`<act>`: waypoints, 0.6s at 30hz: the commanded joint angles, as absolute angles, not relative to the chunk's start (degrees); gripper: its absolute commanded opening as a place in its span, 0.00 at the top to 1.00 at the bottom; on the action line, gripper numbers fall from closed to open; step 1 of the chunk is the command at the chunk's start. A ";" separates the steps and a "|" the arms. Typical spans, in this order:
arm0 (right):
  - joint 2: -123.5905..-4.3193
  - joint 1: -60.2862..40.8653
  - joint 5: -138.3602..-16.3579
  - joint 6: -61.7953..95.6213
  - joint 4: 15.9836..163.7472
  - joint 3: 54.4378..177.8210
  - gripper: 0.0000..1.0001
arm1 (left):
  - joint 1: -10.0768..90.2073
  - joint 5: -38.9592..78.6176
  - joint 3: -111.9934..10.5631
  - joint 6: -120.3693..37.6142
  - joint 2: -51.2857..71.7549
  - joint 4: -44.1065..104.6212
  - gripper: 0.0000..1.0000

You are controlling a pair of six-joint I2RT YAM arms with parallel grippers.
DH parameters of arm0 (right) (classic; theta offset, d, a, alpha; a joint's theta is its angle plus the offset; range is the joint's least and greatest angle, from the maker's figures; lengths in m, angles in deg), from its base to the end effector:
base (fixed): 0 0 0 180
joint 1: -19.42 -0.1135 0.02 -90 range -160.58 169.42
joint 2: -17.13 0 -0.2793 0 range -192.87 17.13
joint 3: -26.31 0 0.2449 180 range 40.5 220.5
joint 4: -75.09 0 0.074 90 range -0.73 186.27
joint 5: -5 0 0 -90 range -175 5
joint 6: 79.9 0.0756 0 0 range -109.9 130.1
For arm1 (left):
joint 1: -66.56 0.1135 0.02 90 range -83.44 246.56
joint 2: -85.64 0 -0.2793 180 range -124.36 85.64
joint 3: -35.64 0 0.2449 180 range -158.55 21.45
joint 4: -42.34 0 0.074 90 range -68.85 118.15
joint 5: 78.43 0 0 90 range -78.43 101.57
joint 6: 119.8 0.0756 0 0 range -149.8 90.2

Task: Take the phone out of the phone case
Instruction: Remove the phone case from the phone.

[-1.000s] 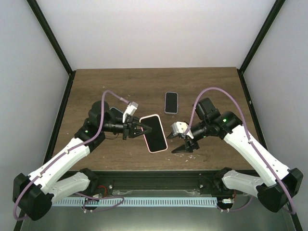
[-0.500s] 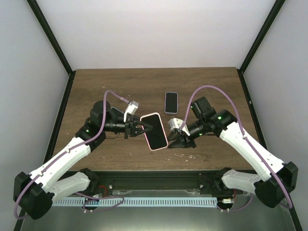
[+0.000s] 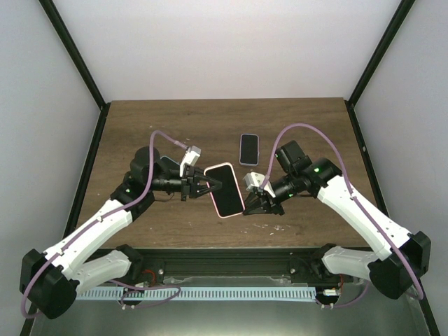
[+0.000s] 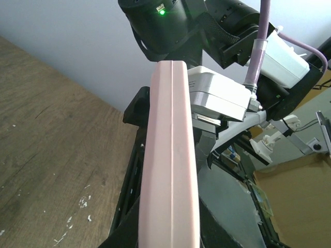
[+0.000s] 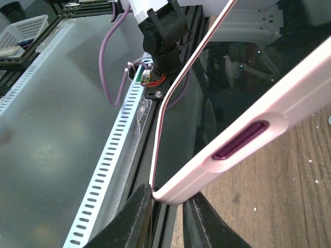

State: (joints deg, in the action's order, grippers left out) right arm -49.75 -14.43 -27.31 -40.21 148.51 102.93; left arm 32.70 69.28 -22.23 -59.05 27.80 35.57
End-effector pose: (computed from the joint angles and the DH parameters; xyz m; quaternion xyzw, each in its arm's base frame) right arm 0.1325 0.1658 0.3093 -0.6531 0.5594 0.4364 0.2646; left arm 0.1552 -0.1811 0.3366 0.3467 0.6412 -0.6119 0.3070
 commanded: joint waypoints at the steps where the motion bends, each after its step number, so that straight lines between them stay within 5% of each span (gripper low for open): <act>1: -48.85 -15.39 -25.63 -44.06 148.78 106.03 0.86 | 32.85 71.21 -22.25 -61.69 27.84 40.75 1.00; 18: -52.02 -16.28 -28.13 -42.83 143.05 108.45 0.98 | 32.81 77.40 -20.54 -72.99 26.58 50.33 1.00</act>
